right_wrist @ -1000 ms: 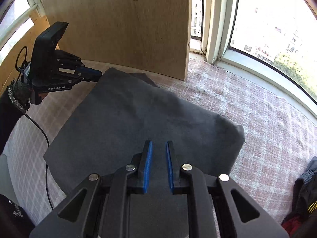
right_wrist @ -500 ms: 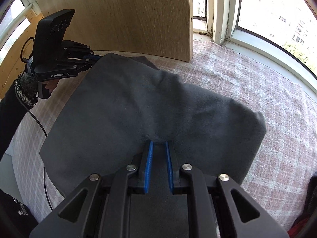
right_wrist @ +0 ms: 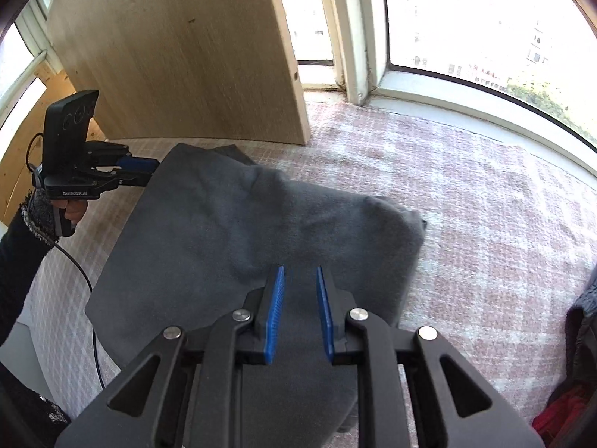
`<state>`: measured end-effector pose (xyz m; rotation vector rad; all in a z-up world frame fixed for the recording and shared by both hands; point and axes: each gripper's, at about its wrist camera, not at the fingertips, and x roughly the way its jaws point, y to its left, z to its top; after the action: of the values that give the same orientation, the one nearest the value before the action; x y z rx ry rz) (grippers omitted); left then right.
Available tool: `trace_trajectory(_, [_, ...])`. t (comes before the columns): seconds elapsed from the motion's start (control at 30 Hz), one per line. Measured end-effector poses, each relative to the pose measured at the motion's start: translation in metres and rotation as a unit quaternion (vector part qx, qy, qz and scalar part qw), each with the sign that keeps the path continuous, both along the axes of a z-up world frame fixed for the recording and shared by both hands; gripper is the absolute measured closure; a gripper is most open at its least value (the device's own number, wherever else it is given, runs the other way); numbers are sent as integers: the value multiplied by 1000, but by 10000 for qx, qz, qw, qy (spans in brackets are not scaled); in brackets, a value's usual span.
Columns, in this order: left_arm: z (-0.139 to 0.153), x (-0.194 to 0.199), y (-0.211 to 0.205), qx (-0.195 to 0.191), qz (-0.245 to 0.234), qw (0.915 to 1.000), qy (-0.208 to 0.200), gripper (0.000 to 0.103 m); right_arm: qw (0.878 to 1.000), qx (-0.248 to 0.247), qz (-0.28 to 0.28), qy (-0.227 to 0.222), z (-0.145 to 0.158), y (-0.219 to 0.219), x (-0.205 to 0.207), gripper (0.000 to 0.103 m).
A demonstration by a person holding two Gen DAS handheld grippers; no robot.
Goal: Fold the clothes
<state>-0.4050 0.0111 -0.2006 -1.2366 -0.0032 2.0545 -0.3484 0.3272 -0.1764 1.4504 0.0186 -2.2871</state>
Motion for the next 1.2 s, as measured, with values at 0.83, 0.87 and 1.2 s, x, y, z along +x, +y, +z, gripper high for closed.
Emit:
trace_trajectory(0.83, [-16,-33,46,-797,185,9965,-138,40,9980,-214,346,-478,-46,23,-79,47])
trace_trajectory(0.87, [-16,-34,47,-806,177,9965,-133,40,9978,-227,393,-474,-46,22,-78,47])
trace_trajectory(1.2, [-14,-33,56,-893,-27,9959,-146,56,9964,-214,607,-543,-42,21,-77,56])
